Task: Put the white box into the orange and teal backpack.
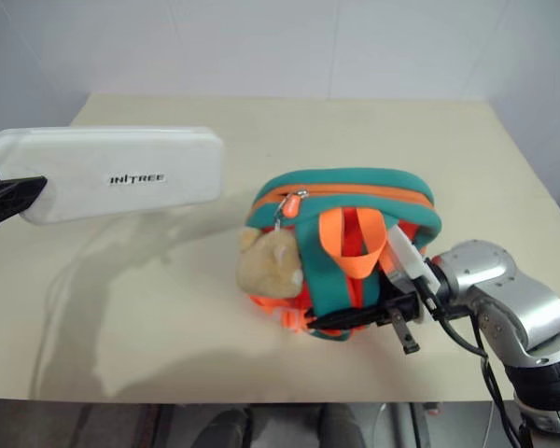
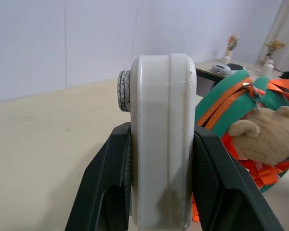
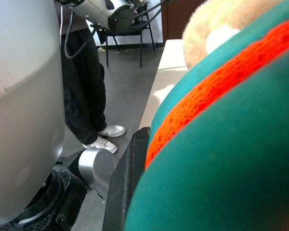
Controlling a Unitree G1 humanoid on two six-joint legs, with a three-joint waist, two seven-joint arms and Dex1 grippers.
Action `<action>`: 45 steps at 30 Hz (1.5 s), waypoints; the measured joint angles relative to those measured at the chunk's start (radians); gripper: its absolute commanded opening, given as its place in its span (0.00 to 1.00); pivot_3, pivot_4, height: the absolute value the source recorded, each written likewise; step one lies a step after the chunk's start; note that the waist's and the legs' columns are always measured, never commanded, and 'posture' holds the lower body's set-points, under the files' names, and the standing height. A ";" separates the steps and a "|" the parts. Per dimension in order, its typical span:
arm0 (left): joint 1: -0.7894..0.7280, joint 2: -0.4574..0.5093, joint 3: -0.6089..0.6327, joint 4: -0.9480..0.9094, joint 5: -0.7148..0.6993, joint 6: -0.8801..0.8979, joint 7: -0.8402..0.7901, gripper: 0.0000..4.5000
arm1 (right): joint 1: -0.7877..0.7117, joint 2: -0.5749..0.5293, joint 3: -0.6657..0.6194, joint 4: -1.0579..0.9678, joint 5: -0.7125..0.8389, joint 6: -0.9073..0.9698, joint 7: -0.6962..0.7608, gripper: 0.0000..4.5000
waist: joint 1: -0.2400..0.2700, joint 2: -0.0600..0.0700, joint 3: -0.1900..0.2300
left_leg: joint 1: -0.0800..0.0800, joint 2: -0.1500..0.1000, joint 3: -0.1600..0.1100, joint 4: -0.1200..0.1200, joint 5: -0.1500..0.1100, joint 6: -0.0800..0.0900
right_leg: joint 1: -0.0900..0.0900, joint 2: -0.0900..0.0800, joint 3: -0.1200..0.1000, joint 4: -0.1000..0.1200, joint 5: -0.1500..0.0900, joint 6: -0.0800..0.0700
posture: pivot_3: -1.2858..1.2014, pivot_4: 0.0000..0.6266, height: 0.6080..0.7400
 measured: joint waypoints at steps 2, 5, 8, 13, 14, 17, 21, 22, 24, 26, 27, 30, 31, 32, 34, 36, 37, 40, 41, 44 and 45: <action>0.000 0.008 0.000 -0.029 -0.014 -0.001 -0.015 0.29 | -0.011 0.009 0.012 0.013 -0.007 -0.007 0.006 0.11 | 0.000 0.000 0.000 | 0.000 0.000 0.000 0.000 0.000 0.000 | 0.000 0.000 0.000 0.000 0.000 0.000 | 0.52 0.24 1.00; -0.001 0.009 -0.001 -0.060 -0.033 -0.001 -0.024 0.29 | -0.030 0.019 0.017 0.034 -0.017 -0.016 0.012 0.11 | 0.000 0.000 0.000 | 0.000 0.001 0.000 0.001 0.000 0.000 | 0.000 0.001 0.000 0.001 0.000 0.000 | 0.52 0.24 1.00; -0.020 0.009 -0.005 -0.067 -0.053 -0.001 -0.013 0.29 | -0.038 0.026 0.023 0.040 -0.029 -0.019 0.014 0.11 | 0.000 0.000 0.000 | 0.000 0.001 0.000 0.002 0.000 0.000 | 0.000 0.001 0.000 0.002 0.000 0.000 | 0.52 0.24 1.00; -0.029 0.008 -0.007 -0.115 -0.095 -0.002 -0.001 0.29 | -0.055 0.038 0.037 0.061 -0.046 -0.030 0.017 0.11 | -0.001 0.000 0.000 | 0.000 0.001 0.000 0.004 -0.001 0.000 | 0.000 0.001 0.000 0.003 0.000 0.000 | 0.52 0.24 1.00; -0.029 0.007 -0.008 -0.115 -0.097 -0.002 0.001 0.29 | -0.058 0.041 0.039 0.067 -0.048 -0.034 0.017 0.11 | -0.001 0.000 0.000 | 0.000 0.001 0.000 0.004 -0.001 0.000 | 0.000 0.002 0.000 0.004 0.000 0.000 | 0.52 0.24 1.00; -0.029 0.005 -0.023 -0.122 -0.104 -0.003 0.005 0.29 | -0.059 0.048 0.043 0.071 -0.055 -0.039 0.018 0.11 | 0.000 0.000 0.000 | 0.000 0.001 0.000 0.005 -0.001 0.000 | 0.000 0.002 0.000 0.004 0.000 0.000 | 0.52 0.24 1.00; -0.029 0.005 -0.058 -0.133 -0.096 -0.023 -0.009 0.29 | -0.066 0.059 0.047 0.077 -0.058 -0.041 0.018 0.11 | -0.001 0.000 0.000 | 0.001 0.001 0.000 0.005 -0.001 0.000 | 0.000 0.002 0.001 0.005 0.000 0.000 | 0.52 0.24 1.00; -0.029 0.005 -0.065 -0.132 -0.093 -0.029 -0.014 0.29 | -0.067 0.060 0.047 0.078 -0.059 -0.041 0.018 0.11 | 0.000 0.000 0.000 | 0.001 0.001 0.000 0.005 -0.001 0.000 | 0.000 0.002 0.001 0.005 0.000 0.000 | 0.52 0.24 1.00; -0.029 0.005 -0.091 -0.130 -0.078 -0.049 -0.033 0.29 | -0.070 0.064 0.047 0.080 -0.069 -0.042 0.018 0.11 | 0.000 0.000 0.000 | 0.001 0.001 0.000 0.005 -0.001 0.000 | 0.001 0.002 0.001 0.005 0.000 0.000 | 0.52 0.24 1.00; -0.033 0.006 -0.131 -0.124 -0.054 -0.071 -0.055 0.29 | -0.071 0.067 0.048 0.082 -0.074 -0.043 0.018 0.11 | 0.001 0.000 0.000 | 0.001 0.001 0.000 0.005 -0.001 0.000 | 0.001 0.002 0.001 0.005 0.000 0.000 | 0.52 0.24 1.00; -0.041 0.008 -0.157 -0.113 -0.043 -0.082 -0.068 0.29 | -0.073 0.069 0.049 0.084 -0.077 -0.043 0.018 0.11 | 0.001 0.000 0.000 | 0.001 0.001 0.000 0.006 -0.001 0.000 | 0.001 0.002 0.001 0.005 0.000 0.000 | 0.52 0.24 1.00; -0.081 0.012 -0.224 -0.086 -0.005 -0.115 -0.097 0.29 | -0.076 0.074 0.050 0.091 -0.080 -0.046 0.018 0.11 | 0.001 0.000 0.000 | 0.001 0.001 0.000 0.006 -0.001 0.000 | 0.001 0.003 0.001 0.005 0.000 0.000 | 0.52 0.24 1.00; -0.097 0.017 -0.245 -0.076 0.011 -0.130 -0.111 0.29 | -0.076 0.076 0.050 0.092 -0.083 -0.049 0.018 0.11 | 0.001 0.000 0.000 | 0.001 0.001 0.000 0.006 -0.001 0.000 | 0.001 0.003 0.001 0.005 0.000 0.000 | 0.52 0.24 1.00; -0.112 0.028 -0.267 -0.064 0.030 -0.145 -0.125 0.29 | -0.076 0.079 0.050 0.092 -0.088 -0.053 0.018 0.11 | 0.001 0.000 0.000 | 0.001 0.001 0.000 0.006 -0.001 0.000 | 0.001 0.003 0.001 0.005 0.000 0.000 | 0.52 0.24 1.00; -0.136 0.044 -0.303 -0.050 0.064 -0.174 -0.152 0.29 | -0.075 0.082 0.050 0.092 -0.093 -0.056 0.014 0.11 | 0.001 0.000 0.000 | 0.001 0.001 0.000 0.005 -0.001 0.000 | 0.001 0.003 0.001 0.005 0.000 0.000 | 0.52 0.24 1.00; -0.159 0.047 -0.338 -0.040 0.091 -0.198 -0.177 0.29 | -0.075 0.082 0.050 0.092 -0.096 -0.057 0.012 0.11 | 0.001 0.000 0.000 | 0.001 0.002 0.000 0.005 -0.001 0.000 | 0.001 0.003 0.001 0.005 0.000 0.000 | 0.52 0.24 1.00; -0.168 0.051 -0.355 -0.031 0.106 -0.209 -0.192 0.29 | -0.074 0.083 0.049 0.092 -0.098 -0.058 0.011 0.11 | 0.001 0.000 0.000 | 0.001 0.001 0.000 0.005 -0.001 0.000 | 0.001 0.003 0.001 0.005 0.000 0.000 | 0.52 0.24 1.00; -0.231 0.066 -0.426 -0.011 0.155 -0.247 -0.238 0.29 | -0.073 0.084 0.050 0.091 -0.102 -0.060 0.010 0.11 | 0.000 0.000 0.000 | 0.001 0.002 0.000 0.006 -0.001 0.000 | 0.001 0.003 0.001 0.005 0.000 0.000 | 0.52 0.24 1.00; -0.254 0.066 -0.445 -0.011 0.165 -0.257 -0.250 0.29 | -0.073 0.086 0.050 0.091 -0.106 -0.061 0.010 0.11 | 0.000 0.000 0.000 | 0.001 0.002 0.000 0.006 -0.001 0.000 | 0.001 0.003 0.001 0.005 0.000 0.000 | 0.52 0.24 1.00; -0.334 0.055 -0.519 -0.001 0.203 -0.277 -0.275 0.29 | -0.073 0.089 0.051 0.091 -0.115 -0.062 0.010 0.11 | 0.000 0.000 0.000 | 0.001 0.002 0.000 0.005 -0.001 0.000 | 0.001 0.004 0.000 0.006 0.000 0.000 | 0.52 0.24 1.00; -0.356 0.044 -0.543 0.004 0.215 -0.281 -0.276 0.29 | -0.074 0.094 0.052 0.092 -0.116 -0.062 0.010 0.11 | 0.000 0.000 0.000 | 0.001 0.002 0.000 0.006 -0.001 0.000 | 0.001 0.004 0.001 0.007 0.000 0.000 | 0.52 0.24 1.00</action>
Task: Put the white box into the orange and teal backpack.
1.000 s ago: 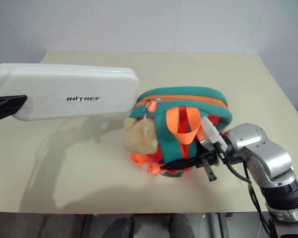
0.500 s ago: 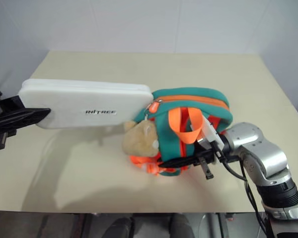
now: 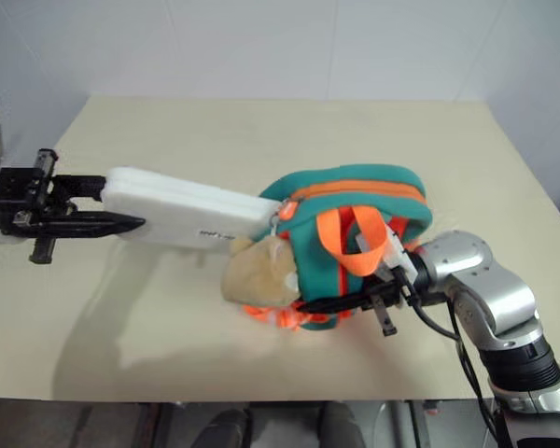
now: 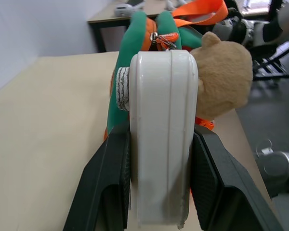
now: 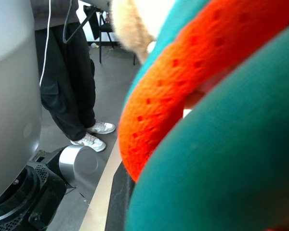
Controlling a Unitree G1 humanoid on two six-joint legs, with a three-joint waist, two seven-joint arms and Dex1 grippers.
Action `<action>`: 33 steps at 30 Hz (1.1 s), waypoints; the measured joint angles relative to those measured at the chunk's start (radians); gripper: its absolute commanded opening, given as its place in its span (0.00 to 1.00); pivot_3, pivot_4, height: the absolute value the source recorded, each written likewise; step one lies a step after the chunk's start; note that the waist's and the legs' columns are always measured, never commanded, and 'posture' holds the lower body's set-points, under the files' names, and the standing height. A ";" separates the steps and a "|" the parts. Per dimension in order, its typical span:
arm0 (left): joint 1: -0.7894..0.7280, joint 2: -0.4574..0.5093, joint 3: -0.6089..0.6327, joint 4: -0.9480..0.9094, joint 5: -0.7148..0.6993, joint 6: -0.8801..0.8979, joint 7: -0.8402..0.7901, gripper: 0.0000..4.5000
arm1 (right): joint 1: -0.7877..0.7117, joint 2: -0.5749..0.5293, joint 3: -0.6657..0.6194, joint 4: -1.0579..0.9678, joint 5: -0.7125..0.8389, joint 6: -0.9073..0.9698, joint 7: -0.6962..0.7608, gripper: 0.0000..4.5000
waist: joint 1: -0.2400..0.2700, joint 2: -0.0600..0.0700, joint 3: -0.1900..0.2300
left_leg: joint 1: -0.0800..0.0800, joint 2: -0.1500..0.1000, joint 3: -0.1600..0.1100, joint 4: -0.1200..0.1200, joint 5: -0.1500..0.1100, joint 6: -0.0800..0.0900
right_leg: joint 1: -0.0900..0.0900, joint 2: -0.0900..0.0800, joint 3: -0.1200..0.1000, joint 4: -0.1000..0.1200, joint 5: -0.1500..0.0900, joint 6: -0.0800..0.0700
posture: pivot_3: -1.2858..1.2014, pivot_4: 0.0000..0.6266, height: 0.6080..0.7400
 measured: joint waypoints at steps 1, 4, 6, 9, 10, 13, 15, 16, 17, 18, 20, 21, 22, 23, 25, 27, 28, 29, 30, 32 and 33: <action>-0.019 -0.015 -0.028 0.009 0.015 -0.005 0.000 0.29 | 0.000 0.003 0.002 0.001 -0.003 -0.001 0.000 0.11 | -0.001 0.000 0.000 | 0.000 0.000 0.000 0.000 0.000 0.000 | 0.000 0.000 0.000 0.003 0.000 0.000 | 0.52 0.24 1.00; -0.061 -0.060 -0.092 0.025 0.062 -0.010 0.011 0.29 | -0.001 0.007 0.003 0.003 -0.008 -0.002 0.000 0.11 | 0.000 0.000 0.000 | 0.000 0.000 0.000 0.000 0.000 0.000 | 0.000 0.000 0.000 0.003 0.000 0.000 | 0.52 0.24 1.00; -0.094 -0.107 -0.143 0.030 0.106 -0.019 0.032 0.29 | -0.003 0.012 0.004 0.005 -0.015 -0.005 0.000 0.11 | 0.001 0.000 0.000 | 0.000 0.000 0.000 0.001 0.000 0.000 | 0.000 0.001 0.000 0.004 0.000 0.000 | 0.52 0.24 1.00; -0.128 -0.182 -0.211 0.041 0.166 -0.027 0.074 0.29 | -0.004 0.017 0.007 0.007 -0.019 -0.012 0.000 0.11 | 0.002 0.000 0.000 | -0.001 0.000 0.000 0.002 0.000 0.000 | 0.000 0.001 0.000 0.004 0.000 0.000 | 0.52 0.24 1.00; -0.138 -0.211 -0.231 0.046 0.183 -0.027 0.092 0.29 | -0.004 0.017 0.008 0.009 -0.020 -0.015 0.000 0.11 | 0.001 0.000 0.000 | -0.001 0.000 0.000 0.002 0.000 0.000 | 0.000 0.001 0.000 0.004 0.000 0.000 | 0.52 0.24 1.00; -0.156 -0.282 -0.274 0.051 0.222 -0.027 0.143 0.29 | -0.004 0.019 0.008 0.012 -0.028 -0.019 -0.001 0.11 | 0.000 0.000 0.000 | -0.001 0.000 0.000 0.002 0.000 0.000 | 0.000 0.001 0.000 0.004 0.000 0.000 | 0.52 0.24 1.00; -0.161 -0.351 -0.305 0.058 0.257 -0.029 0.186 0.29 | -0.005 0.022 0.009 0.015 -0.032 -0.020 -0.005 0.11 | 0.003 0.000 0.000 | -0.001 0.000 0.000 0.002 0.000 0.000 | 0.000 0.001 0.000 0.004 0.000 0.000 | 0.52 0.24 1.00; -0.162 -0.384 -0.326 0.064 0.277 -0.030 0.205 0.29 | -0.005 0.024 0.009 0.015 -0.036 -0.020 -0.006 0.11 | 0.003 0.000 0.000 | -0.001 0.000 0.000 0.003 0.000 0.000 | 0.000 0.001 0.000 0.004 0.000 0.001 | 0.52 0.24 1.00; -0.162 -0.416 -0.350 0.074 0.301 -0.035 0.224 0.29 | -0.005 0.028 0.010 0.015 -0.037 -0.020 -0.006 0.11 | 0.003 0.000 0.000 | -0.001 0.000 0.000 0.003 0.000 0.000 | 0.000 0.001 0.000 0.004 0.000 0.001 | 0.52 0.24 1.00; -0.162 -0.431 -0.364 0.083 0.315 -0.039 0.233 0.29 | -0.006 0.030 0.011 0.015 -0.038 -0.021 -0.006 0.11 | 0.004 0.000 0.000 | -0.001 0.000 0.000 0.004 0.000 0.000 | 0.001 0.001 0.000 0.004 0.000 0.001 | 0.52 0.24 1.00; -0.168 -0.472 -0.395 0.108 0.362 -0.050 0.264 0.29 | -0.005 0.030 0.013 0.016 -0.039 -0.021 -0.007 0.11 | 0.002 0.000 0.000 | -0.001 0.000 0.000 0.004 0.000 0.000 | 0.001 0.001 0.000 0.004 0.000 0.001 | 0.52 0.24 1.00; -0.178 -0.495 -0.416 0.128 0.391 -0.058 0.282 0.29 | -0.005 0.031 0.013 0.016 -0.040 -0.021 -0.008 0.11 | 0.003 0.000 0.000 | -0.001 0.000 0.000 0.004 0.000 0.000 | 0.001 0.001 0.000 0.004 0.000 0.001 | 0.52 0.24 1.00; -0.184 -0.505 -0.429 0.141 0.411 -0.066 0.291 0.29 | -0.006 0.031 0.014 0.016 -0.040 -0.021 -0.009 0.11 | 0.003 0.000 0.000 | -0.001 0.000 0.000 0.005 0.000 0.000 | 0.001 0.001 0.000 0.004 0.000 0.001 | 0.52 0.24 1.00; -0.187 -0.518 -0.440 0.150 0.434 -0.077 0.299 0.29 | -0.005 0.031 0.015 0.015 -0.041 -0.021 -0.010 0.11 | 0.002 0.000 0.000 | -0.001 0.000 0.000 0.005 0.000 0.000 | 0.001 0.001 0.000 0.004 0.000 0.001 | 0.52 0.24 1.00; -0.190 -0.540 -0.455 0.168 0.458 -0.092 0.305 0.28 | -0.005 0.031 0.015 0.015 -0.041 -0.021 -0.015 0.11 | 0.002 0.000 0.000 | -0.001 0.000 0.000 0.005 0.000 0.000 | 0.001 0.001 0.000 0.004 0.000 0.001 | 0.52 0.24 1.00; -0.191 -0.560 -0.457 0.178 0.475 -0.098 0.306 0.28 | -0.005 0.032 0.015 0.015 -0.041 -0.021 -0.018 0.11 | 0.003 0.000 0.000 | -0.001 0.000 0.000 0.006 0.000 0.000 | 0.001 0.001 0.000 0.004 0.000 0.001 | 0.52 0.24 1.00; -0.194 -0.566 -0.457 0.181 0.482 -0.102 0.306 0.28 | -0.005 0.032 0.015 0.015 -0.042 -0.021 -0.020 0.11 | 0.003 0.000 0.000 | -0.001 0.000 0.000 0.006 0.000 0.000 | 0.001 0.001 0.000 0.004 0.000 0.001 | 0.52 0.24 1.00; -0.196 -0.569 -0.458 0.183 0.488 -0.104 0.306 0.28 | -0.005 0.032 0.015 0.015 -0.042 -0.021 -0.022 0.11 | 0.004 0.000 0.000 | -0.001 0.000 0.000 0.006 0.000 0.000 | 0.001 0.001 0.000 0.004 0.000 0.001 | 0.52 0.24 1.00; -0.200 -0.574 -0.458 0.187 0.493 -0.104 0.305 0.28 | -0.005 0.032 0.015 0.015 -0.042 -0.021 -0.024 0.11 | 0.004 0.000 0.000 | -0.001 0.000 0.000 0.007 0.000 0.000 | 0.001 0.001 0.000 0.004 0.000 0.001 | 0.52 0.24 1.00; -0.212 -0.577 -0.462 0.196 0.499 -0.098 0.304 0.45 | -0.005 0.032 0.015 0.015 -0.042 -0.021 -0.030 0.11 | 0.004 0.000 0.000 | -0.001 0.000 -0.001 0.007 0.000 0.000 | 0.001 0.001 0.000 0.004 0.001 0.001 | 0.52 0.24 1.00; -0.224 -0.576 -0.465 0.198 0.504 -0.071 0.307 0.51 | -0.005 0.033 0.015 0.015 -0.042 -0.021 -0.033 0.11 | 0.004 0.000 0.000 | -0.001 0.000 -0.001 0.007 0.000 0.000 | 0.001 0.001 0.000 0.004 0.001 0.001 | 0.52 0.24 1.00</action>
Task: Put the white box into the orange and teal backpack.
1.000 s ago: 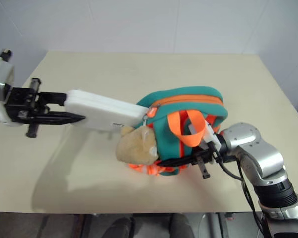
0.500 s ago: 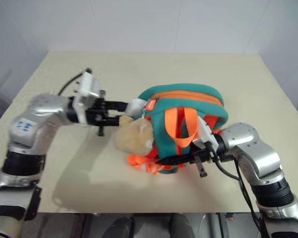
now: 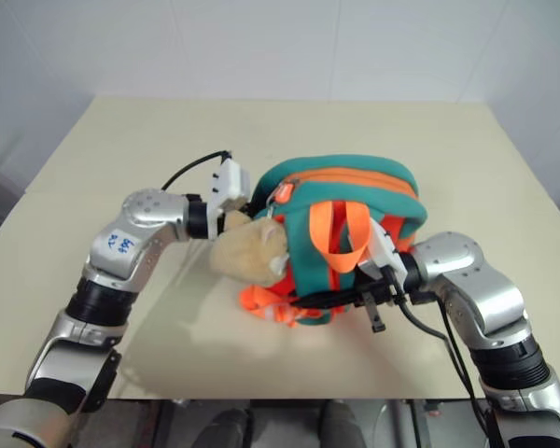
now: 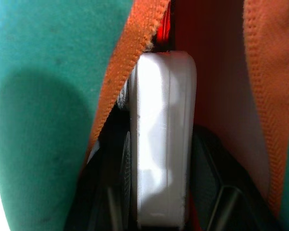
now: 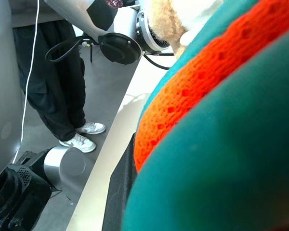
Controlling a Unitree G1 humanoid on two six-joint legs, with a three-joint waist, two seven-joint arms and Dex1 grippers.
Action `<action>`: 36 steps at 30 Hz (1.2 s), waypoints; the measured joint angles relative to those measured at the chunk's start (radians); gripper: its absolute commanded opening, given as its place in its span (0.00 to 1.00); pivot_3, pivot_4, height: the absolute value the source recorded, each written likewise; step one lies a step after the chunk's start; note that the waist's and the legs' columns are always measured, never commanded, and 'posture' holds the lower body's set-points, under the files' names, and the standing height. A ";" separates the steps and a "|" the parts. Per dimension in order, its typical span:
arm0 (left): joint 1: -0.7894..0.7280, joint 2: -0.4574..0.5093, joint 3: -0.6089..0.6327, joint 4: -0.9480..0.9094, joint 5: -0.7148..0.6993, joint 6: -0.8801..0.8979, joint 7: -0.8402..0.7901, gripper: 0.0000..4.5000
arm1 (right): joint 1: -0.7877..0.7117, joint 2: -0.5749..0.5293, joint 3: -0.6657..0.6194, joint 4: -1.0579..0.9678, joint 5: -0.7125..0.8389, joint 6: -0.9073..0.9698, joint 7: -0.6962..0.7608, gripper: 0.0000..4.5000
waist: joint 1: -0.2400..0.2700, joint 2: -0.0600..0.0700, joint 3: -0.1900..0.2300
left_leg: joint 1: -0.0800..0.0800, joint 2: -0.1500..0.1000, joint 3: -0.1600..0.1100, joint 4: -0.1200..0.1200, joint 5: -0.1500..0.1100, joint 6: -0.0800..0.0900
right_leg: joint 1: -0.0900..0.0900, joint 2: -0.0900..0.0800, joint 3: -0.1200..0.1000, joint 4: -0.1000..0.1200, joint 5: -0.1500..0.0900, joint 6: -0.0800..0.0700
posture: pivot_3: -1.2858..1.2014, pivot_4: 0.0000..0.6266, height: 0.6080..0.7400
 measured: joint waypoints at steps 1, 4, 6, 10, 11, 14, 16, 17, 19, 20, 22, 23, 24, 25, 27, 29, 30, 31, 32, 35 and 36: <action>-0.017 0.006 -0.006 0.000 0.008 0.038 0.005 0.57 | 0.000 0.002 0.001 -0.001 0.000 0.000 -0.002 0.11 | 0.000 0.000 0.000 | 0.000 0.000 0.000 0.000 0.000 0.000 | 0.000 0.000 0.000 0.000 0.000 0.000 | 0.52 0.24 1.00; -0.046 0.018 -0.006 0.000 0.011 0.104 0.009 0.76 | 0.000 0.009 0.005 -0.004 0.000 0.000 -0.006 0.11 | -0.002 0.000 0.000 | 0.000 0.000 0.000 0.000 0.000 0.000 | 0.000 0.000 0.000 0.001 0.000 0.000 | 0.52 0.24 1.00; -0.047 0.019 -0.003 0.000 0.008 0.108 0.006 0.89 | 0.000 0.010 0.007 -0.004 -0.001 0.000 -0.008 0.11 | -0.003 0.000 0.000 | 0.000 0.000 0.000 0.000 0.000 0.000 | 0.000 0.000 0.000 0.003 0.000 0.000 | 0.52 0.24 1.00; -0.060 0.049 0.019 -0.001 -0.013 0.114 -0.018 1.00 | -0.001 0.016 0.018 -0.004 -0.007 0.000 -0.013 0.11 | -0.004 0.000 0.000 | 0.000 0.000 0.000 -0.001 0.000 0.000 | 0.000 0.000 0.000 0.003 0.000 0.000 | 0.52 0.24 1.00; -0.066 0.060 0.032 -0.001 -0.020 0.117 -0.027 1.00 | -0.003 0.017 0.019 -0.004 -0.007 -0.001 -0.013 0.11 | -0.004 0.000 0.000 | 0.000 0.000 0.000 -0.001 0.000 0.000 | 0.000 0.000 0.000 0.002 0.000 0.000 | 0.52 0.24 1.00; -0.072 0.138 0.072 -0.038 -0.062 0.123 -0.091 1.00 | -0.008 0.018 0.021 -0.003 -0.010 -0.002 -0.013 0.11 | -0.007 0.000 0.000 | 0.000 0.000 0.000 -0.002 0.000 0.000 | -0.001 0.000 0.000 0.002 0.000 0.000 | 0.52 0.24 1.00; -0.073 0.200 0.114 -0.073 -0.089 0.123 -0.134 1.00 | -0.009 0.018 0.021 -0.001 -0.016 -0.002 -0.013 0.11 | -0.007 0.000 0.000 | 0.000 0.000 0.000 -0.004 0.000 0.000 | -0.001 0.000 0.000 0.001 0.000 0.000 | 0.52 0.24 1.00; -0.074 0.226 0.134 -0.086 -0.100 0.123 -0.146 1.00 | -0.010 0.018 0.022 0.000 -0.017 -0.002 -0.013 0.11 | -0.005 0.000 0.000 | 0.000 0.000 0.000 -0.004 0.000 0.000 | -0.001 0.000 0.000 0.001 0.000 0.000 | 0.52 0.24 1.00; -0.082 0.264 0.178 -0.103 -0.113 0.122 -0.158 1.00 | -0.011 0.018 0.022 0.001 -0.023 -0.002 -0.013 0.11 | -0.004 0.000 0.000 | 0.000 0.000 0.000 -0.004 0.000 0.000 | -0.001 0.000 0.000 0.000 0.000 0.000 | 0.52 0.24 1.00; -0.084 0.270 0.195 -0.105 -0.118 0.122 -0.159 1.00 | -0.014 0.018 0.022 0.003 -0.025 -0.002 -0.013 0.11 | -0.002 0.000 0.000 | 0.000 0.000 0.000 -0.004 0.000 0.000 | -0.001 0.000 0.000 0.000 0.000 0.000 | 0.52 0.24 1.00; -0.084 0.292 0.210 -0.106 -0.126 0.122 -0.161 1.00 | -0.022 0.018 0.023 0.005 -0.028 -0.002 -0.013 0.11 | -0.001 0.000 0.000 | 0.000 0.000 0.000 -0.003 0.000 0.000 | 0.000 0.000 0.000 0.000 0.000 0.000 | 0.52 0.24 1.00; -0.083 0.302 0.215 -0.107 -0.129 0.122 -0.161 1.00 | -0.023 0.018 0.023 0.005 -0.029 -0.002 -0.012 0.11 | -0.001 0.000 0.000 | 0.000 0.000 0.000 -0.003 0.000 0.000 | 0.000 0.000 0.000 0.001 0.000 0.000 | 0.52 0.24 1.00; -0.079 0.310 0.229 -0.111 -0.135 0.124 -0.160 1.00 | -0.024 0.019 0.024 0.006 -0.030 -0.003 -0.012 0.11 | -0.002 0.000 0.000 | 0.000 0.000 0.000 -0.003 0.000 0.000 | 0.000 0.000 0.000 0.001 0.000 0.000 | 0.52 0.24 1.00; -0.066 0.330 0.252 -0.123 -0.155 0.138 -0.159 1.00 | -0.026 0.019 0.025 0.007 -0.031 -0.004 -0.012 0.11 | -0.003 0.000 0.000 | 0.000 0.000 0.000 -0.003 0.000 0.000 | 0.000 0.000 0.000 0.001 0.000 0.000 | 0.52 0.24 1.00; -0.038 0.342 0.318 -0.161 -0.214 0.187 -0.149 1.00 | -0.025 0.019 0.026 0.010 -0.038 -0.010 -0.009 0.11 | -0.011 0.000 0.000 | 0.000 0.001 0.000 -0.004 0.000 0.000 | -0.001 0.000 0.000 0.001 0.000 0.000 | 0.52 0.24 1.00; -0.009 0.342 0.405 -0.237 -0.316 0.267 -0.111 1.00 | -0.026 0.020 0.027 0.013 -0.041 -0.019 -0.005 0.11 | -0.013 0.000 0.000 | 0.000 0.001 0.000 -0.004 0.000 0.000 | -0.001 0.000 0.000 0.001 0.000 0.000 | 0.52 0.24 1.00; 0.000 0.342 0.435 -0.274 -0.359 0.300 -0.091 1.00 | -0.026 0.021 0.027 0.015 -0.042 -0.020 -0.005 0.11 | -0.013 0.000 0.000 | 0.000 0.001 0.000 -0.004 0.000 0.000 | -0.001 0.000 0.000 0.001 0.000 0.000 | 0.52 0.24 1.00; 0.012 0.342 0.464 -0.317 -0.405 0.334 -0.065 1.00 | -0.027 0.022 0.029 0.017 -0.043 -0.021 -0.004 0.11 | -0.013 0.000 0.000 | 0.000 0.001 0.000 -0.004 0.000 0.000 | -0.001 0.000 0.000 0.001 0.000 0.000 | 0.52 0.24 1.00; 0.033 0.341 0.491 -0.362 -0.447 0.363 -0.037 1.00 | -0.028 0.025 0.032 0.019 -0.043 -0.022 -0.004 0.11 | -0.013 0.000 0.000 | 0.000 0.001 0.000 -0.004 0.000 0.000 | -0.001 0.000 0.000 0.001 0.000 0.000 | 0.52 0.24 1.00; 0.101 0.317 0.530 -0.470 -0.570 0.443 0.059 1.00 | -0.030 0.033 0.035 0.029 -0.044 -0.024 -0.002 0.11 | -0.012 0.000 0.000 | 0.001 0.001 0.000 -0.003 0.000 0.000 | -0.001 0.000 0.000 0.003 0.000 0.000 | 0.52 0.24 1.00; 0.118 0.303 0.542 -0.497 -0.608 0.464 0.097 1.00 | -0.033 0.038 0.039 0.032 -0.045 -0.024 -0.002 0.11 | -0.011 0.000 0.000 | 0.001 0.001 -0.001 -0.002 0.000 0.000 | -0.001 0.000 0.000 0.003 0.000 0.000 | 0.52 0.24 1.00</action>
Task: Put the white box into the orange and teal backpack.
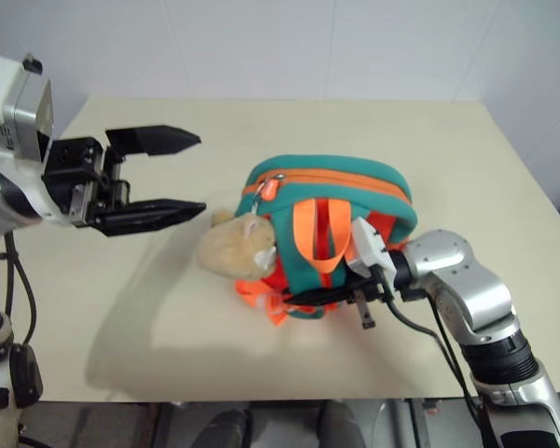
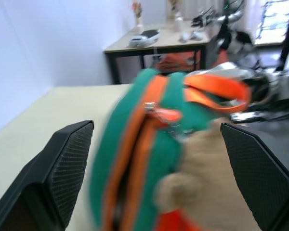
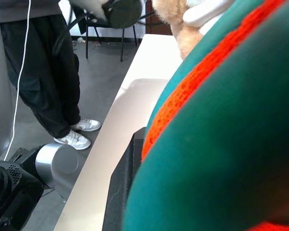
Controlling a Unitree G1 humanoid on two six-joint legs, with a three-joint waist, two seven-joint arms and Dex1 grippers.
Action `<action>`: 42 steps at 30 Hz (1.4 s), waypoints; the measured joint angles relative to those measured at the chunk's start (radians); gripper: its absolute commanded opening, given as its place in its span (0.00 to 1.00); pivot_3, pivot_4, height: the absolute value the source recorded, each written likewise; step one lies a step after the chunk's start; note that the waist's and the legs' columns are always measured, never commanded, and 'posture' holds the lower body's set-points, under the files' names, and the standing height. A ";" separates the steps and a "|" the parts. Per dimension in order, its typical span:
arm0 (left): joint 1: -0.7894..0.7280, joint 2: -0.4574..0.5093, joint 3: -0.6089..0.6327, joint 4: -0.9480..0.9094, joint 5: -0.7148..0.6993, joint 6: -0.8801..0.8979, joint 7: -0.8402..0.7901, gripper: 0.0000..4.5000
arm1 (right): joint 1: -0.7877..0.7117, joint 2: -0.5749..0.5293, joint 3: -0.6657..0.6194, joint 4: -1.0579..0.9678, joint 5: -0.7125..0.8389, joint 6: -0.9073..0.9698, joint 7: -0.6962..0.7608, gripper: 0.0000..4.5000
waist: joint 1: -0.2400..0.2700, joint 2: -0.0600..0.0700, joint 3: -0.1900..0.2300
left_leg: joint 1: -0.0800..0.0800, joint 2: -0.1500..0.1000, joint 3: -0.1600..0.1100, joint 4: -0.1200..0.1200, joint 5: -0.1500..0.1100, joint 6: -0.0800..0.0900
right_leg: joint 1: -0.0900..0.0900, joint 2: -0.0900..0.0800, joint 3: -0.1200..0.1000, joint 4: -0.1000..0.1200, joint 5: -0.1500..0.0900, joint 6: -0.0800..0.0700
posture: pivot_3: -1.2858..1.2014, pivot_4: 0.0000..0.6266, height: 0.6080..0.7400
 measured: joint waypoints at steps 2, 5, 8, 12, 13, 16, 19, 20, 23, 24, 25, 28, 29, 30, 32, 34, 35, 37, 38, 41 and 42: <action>0.022 -0.014 0.015 -0.053 -0.085 0.037 0.080 1.00 | -0.008 0.007 0.009 0.011 -0.001 -0.001 0.002 0.11 | 0.001 0.000 0.000 | 0.000 0.000 0.000 0.002 0.000 0.000 | 0.000 0.000 0.000 -0.001 0.000 0.000 | 0.52 0.24 1.00; 0.044 -0.010 0.032 -0.104 -0.183 0.068 0.173 1.00 | -0.015 0.008 0.019 0.021 -0.005 -0.005 0.011 0.11 | 0.001 0.000 0.000 | 0.003 0.000 0.000 0.001 0.000 -0.001 | 0.001 0.000 0.001 0.000 0.000 -0.001 | 0.52 0.24 1.00; 0.076 0.006 0.034 -0.153 -0.266 0.093 0.253 1.00 | -0.029 0.016 0.023 0.044 -0.008 -0.019 0.022 0.11 | -0.001 0.000 0.000 | 0.003 0.000 0.000 0.001 0.001 -0.001 | 0.001 0.000 0.001 0.000 0.000 -0.001 | 0.52 0.24 1.00; 0.114 0.062 0.003 -0.195 -0.320 0.114 0.326 1.00 | -0.047 0.037 0.032 0.071 -0.018 -0.032 0.033 0.11 | -0.002 0.000 0.000 | 0.003 0.000 0.000 0.001 0.001 -0.001 | 0.001 0.001 0.002 -0.001 0.000 -0.001 | 0.52 0.24 1.00; 0.119 0.078 -0.007 -0.198 -0.323 0.119 0.335 1.00 | -0.049 0.041 0.036 0.079 -0.021 -0.037 0.036 0.11 | -0.002 0.000 0.000 | 0.003 0.000 0.000 0.001 0.001 -0.001 | 0.001 0.001 0.002 -0.001 0.000 -0.001 | 0.52 0.24 1.00; 0.141 0.147 -0.024 -0.206 -0.324 0.130 0.345 1.00 | -0.062 0.052 0.046 0.093 -0.027 -0.043 0.043 0.11 | -0.006 0.000 0.000 | 0.003 0.000 0.000 0.000 0.001 -0.001 | 0.001 0.002 0.003 -0.002 0.000 -0.001 | 0.52 0.24 1.00; 0.156 0.201 -0.048 -0.211 -0.314 0.135 0.342 1.00 | -0.070 0.057 0.050 0.099 -0.030 -0.045 0.047 0.11 | -0.011 0.000 0.000 | 0.003 0.002 0.000 -0.001 0.001 -0.001 | 0.001 0.004 0.003 -0.003 0.000 -0.002 | 0.52 0.24 1.00; 0.156 0.207 -0.057 -0.211 -0.308 0.133 0.342 1.00 | -0.071 0.062 0.051 0.103 -0.032 -0.049 0.047 0.11 | -0.013 0.000 0.000 | 0.003 0.003 0.000 -0.002 0.001 -0.001 | 0.001 0.005 0.003 -0.003 0.000 -0.002 | 0.52 0.24 1.00; 0.151 0.210 -0.105 -0.205 -0.277 0.128 0.350 1.00 | -0.073 0.071 0.057 0.115 -0.038 -0.059 0.047 0.11 | -0.014 0.000 0.000 | 0.003 0.005 0.000 -0.002 0.001 -0.002 | 0.001 0.007 0.004 -0.003 0.000 -0.003 | 0.52 0.24 1.00; 0.145 0.209 -0.125 -0.200 -0.267 0.128 0.353 1.00 | -0.074 0.072 0.058 0.117 -0.039 -0.060 0.047 0.11 | -0.014 0.000 0.000 | 0.003 0.005 0.000 -0.002 0.001 -0.002 | 0.001 0.008 0.004 -0.003 0.001 -0.003 | 0.52 0.24 1.00; 0.140 0.208 -0.141 -0.198 -0.259 0.127 0.357 1.00 | -0.074 0.074 0.058 0.118 -0.039 -0.061 0.047 0.11 | -0.015 0.000 0.000 | 0.003 0.006 0.000 -0.002 0.001 -0.002 | 0.001 0.008 0.004 -0.003 0.001 -0.003 | 0.52 0.24 1.00; 0.094 0.179 -0.200 -0.191 -0.227 0.127 0.374 0.91 | -0.075 0.075 0.059 0.121 -0.040 -0.062 0.047 0.11 | -0.015 0.000 0.000 | 0.003 0.006 0.000 -0.002 0.001 -0.002 | 0.001 0.008 0.004 -0.004 0.001 -0.003 | 0.52 0.24 1.00; 0.076 0.167 -0.223 -0.186 -0.213 0.128 0.384 0.87 | -0.075 0.076 0.059 0.121 -0.040 -0.062 0.047 0.11 | -0.015 0.000 0.000 | 0.003 0.006 0.000 -0.002 0.001 -0.002 | 0.001 0.008 0.004 -0.003 0.001 -0.003 | 0.52 0.24 1.00; 0.064 0.152 -0.239 -0.178 -0.202 0.129 0.394 0.80 | -0.075 0.076 0.059 0.122 -0.040 -0.062 0.047 0.11 | -0.015 0.000 0.000 | 0.003 0.006 0.000 -0.002 0.001 -0.002 | 0.001 0.008 0.004 -0.004 0.001 -0.003 | 0.52 0.24 1.00; 0.051 0.133 -0.266 -0.158 -0.188 0.130 0.404 0.66 | -0.075 0.076 0.059 0.122 -0.040 -0.062 0.047 0.11 | -0.016 0.000 0.000 | 0.003 0.006 0.001 -0.002 0.001 -0.002 | 0.001 0.008 0.004 -0.003 0.001 -0.003 | 0.52 0.24 1.00; 0.032 0.111 -0.280 -0.151 -0.180 0.135 0.414 0.53 | -0.075 0.076 0.059 0.121 -0.040 -0.062 0.046 0.11 | -0.016 0.000 0.000 | 0.003 0.006 0.001 -0.002 0.001 -0.003 | 0.001 0.008 0.004 -0.003 0.001 -0.003 | 0.52 0.24 1.00; 0.027 0.108 -0.284 -0.149 -0.178 0.138 0.418 0.46 | -0.075 0.076 0.058 0.121 -0.040 -0.062 0.045 0.11 | -0.016 0.000 0.000 | 0.003 0.006 0.001 -0.002 0.001 -0.003 | 0.001 0.008 0.004 -0.003 0.001 -0.003 | 0.52 0.24 1.00; 0.021 0.104 -0.288 -0.147 -0.175 0.143 0.422 0.33 | -0.075 0.076 0.058 0.121 -0.040 -0.062 0.045 0.11 | -0.016 0.000 0.000 | 0.003 0.006 0.001 -0.003 0.001 -0.003 | 0.001 0.008 0.004 -0.003 0.001 -0.003 | 0.52 0.24 1.00; 0.018 0.104 -0.288 -0.146 -0.173 0.146 0.422 0.28 | -0.075 0.076 0.058 0.121 -0.040 -0.062 0.044 0.11 | -0.016 0.000 0.000 | 0.003 0.006 0.001 -0.003 0.001 -0.003 | 0.001 0.008 0.004 -0.003 0.001 -0.003 | 0.52 0.24 1.00; 0.010 0.104 -0.288 -0.141 -0.169 0.150 0.419 0.14 | -0.073 0.076 0.058 0.121 -0.040 -0.062 0.043 0.11 | -0.015 0.000 0.000 | 0.002 0.006 0.001 -0.003 0.001 -0.003 | 0.001 0.008 0.004 -0.003 0.001 -0.003 | 0.52 0.24 1.00; 0.009 0.104 -0.288 -0.137 -0.169 0.151 0.415 0.10 | -0.072 0.076 0.058 0.119 -0.040 -0.062 0.042 0.11 | -0.015 0.000 0.000 | 0.002 0.006 0.001 -0.003 0.001 -0.003 | 0.001 0.008 0.004 -0.003 0.001 -0.003 | 0.52 0.24 1.00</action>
